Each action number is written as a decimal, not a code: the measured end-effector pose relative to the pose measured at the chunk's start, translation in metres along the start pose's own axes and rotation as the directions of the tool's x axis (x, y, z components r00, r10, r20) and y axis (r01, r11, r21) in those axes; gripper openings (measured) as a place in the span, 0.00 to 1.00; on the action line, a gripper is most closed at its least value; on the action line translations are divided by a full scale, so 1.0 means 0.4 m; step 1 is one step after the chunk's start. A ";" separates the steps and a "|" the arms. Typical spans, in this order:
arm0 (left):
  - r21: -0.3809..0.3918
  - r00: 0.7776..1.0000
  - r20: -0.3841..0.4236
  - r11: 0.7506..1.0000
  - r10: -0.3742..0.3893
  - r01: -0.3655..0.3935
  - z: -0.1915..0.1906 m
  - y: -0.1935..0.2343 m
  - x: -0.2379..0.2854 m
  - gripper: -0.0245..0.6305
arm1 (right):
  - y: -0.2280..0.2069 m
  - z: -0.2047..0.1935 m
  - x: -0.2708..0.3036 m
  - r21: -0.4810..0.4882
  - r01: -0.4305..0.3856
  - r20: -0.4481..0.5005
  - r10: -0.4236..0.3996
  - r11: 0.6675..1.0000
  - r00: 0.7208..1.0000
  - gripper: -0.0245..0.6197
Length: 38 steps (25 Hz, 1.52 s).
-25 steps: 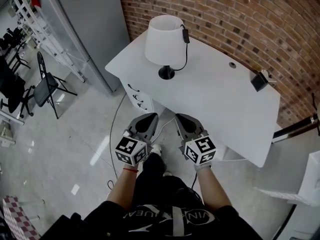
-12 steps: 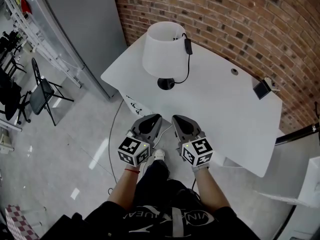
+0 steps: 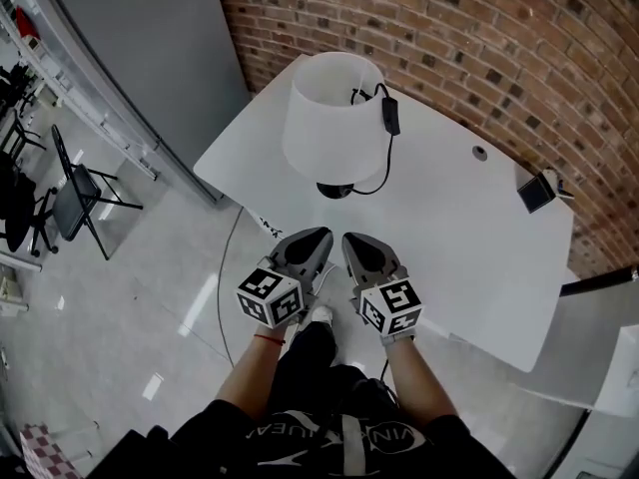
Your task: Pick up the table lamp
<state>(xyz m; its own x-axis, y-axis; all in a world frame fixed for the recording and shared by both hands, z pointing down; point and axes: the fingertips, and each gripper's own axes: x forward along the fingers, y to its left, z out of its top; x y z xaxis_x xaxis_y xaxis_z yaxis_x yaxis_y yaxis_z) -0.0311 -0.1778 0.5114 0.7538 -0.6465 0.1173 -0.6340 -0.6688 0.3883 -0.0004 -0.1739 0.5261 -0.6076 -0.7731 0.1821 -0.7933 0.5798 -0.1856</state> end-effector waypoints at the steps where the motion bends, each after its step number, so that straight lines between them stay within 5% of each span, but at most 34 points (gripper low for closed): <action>1: -0.016 1.000 0.005 1.000 -0.008 0.008 0.002 0.010 0.010 0.05 | -0.006 -0.004 0.013 0.002 0.004 -0.003 -0.004 1.000 1.000 0.04; 9: -0.129 0.994 0.037 0.986 -0.104 0.108 0.007 0.064 0.076 0.05 | -0.042 -0.024 0.104 -0.010 0.023 -0.037 -0.023 1.000 0.999 0.04; 14: -0.229 0.976 0.111 0.951 -0.186 0.207 0.029 0.097 0.108 0.10 | -0.076 -0.040 0.140 -0.017 0.046 -0.059 -0.047 0.999 0.997 0.04; 24: -0.300 0.924 0.238 0.883 -0.298 0.361 0.071 0.128 0.146 0.18 | -0.100 -0.073 0.180 -0.016 0.079 -0.073 -0.080 0.997 0.994 0.04; 30: -0.252 0.870 0.309 0.849 -0.384 0.464 0.107 0.127 0.149 0.18 | -0.121 -0.086 0.204 -0.001 0.080 -0.071 -0.080 0.997 0.994 0.04; 35: -0.219 0.798 0.354 0.787 -0.487 0.577 0.117 0.101 0.146 0.18 | -0.123 -0.112 0.219 0.006 0.067 -0.090 -0.067 0.998 0.994 0.04; 38: -0.199 0.770 0.387 0.770 -0.507 0.607 0.140 0.102 0.148 0.18 | -0.133 -0.115 0.232 0.006 0.064 -0.094 -0.063 0.998 0.994 0.04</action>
<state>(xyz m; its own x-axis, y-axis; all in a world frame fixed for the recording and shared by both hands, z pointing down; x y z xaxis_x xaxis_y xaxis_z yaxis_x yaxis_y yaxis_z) -0.0220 -0.2638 0.4830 0.8355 -0.3004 -0.4601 0.0040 -0.8340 0.5518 -0.0163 -0.2644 0.5973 -0.5569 -0.7806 0.2837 -0.8305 0.5272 -0.1798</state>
